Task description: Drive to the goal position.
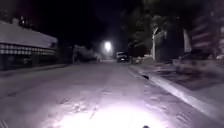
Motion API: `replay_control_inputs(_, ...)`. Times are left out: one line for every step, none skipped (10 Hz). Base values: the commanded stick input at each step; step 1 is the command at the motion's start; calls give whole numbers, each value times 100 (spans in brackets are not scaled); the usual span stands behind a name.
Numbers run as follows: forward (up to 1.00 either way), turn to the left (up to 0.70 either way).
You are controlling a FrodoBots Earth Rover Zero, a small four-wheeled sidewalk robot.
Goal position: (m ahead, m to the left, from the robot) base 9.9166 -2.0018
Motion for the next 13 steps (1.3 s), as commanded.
replay_control_inputs(70,0)
replay_control_inputs(70,0)
replay_control_inputs(70,0)
replay_control_inputs(70,0)
replay_control_inputs(70,0)
replay_control_inputs(70,0)
replay_control_inputs(70,0)
replay_control_inputs(70,0)
replay_control_inputs(70,0)
replay_control_inputs(70,0)
replay_control_inputs(70,0)
replay_control_inputs(70,0)
replay_control_inputs(70,0)
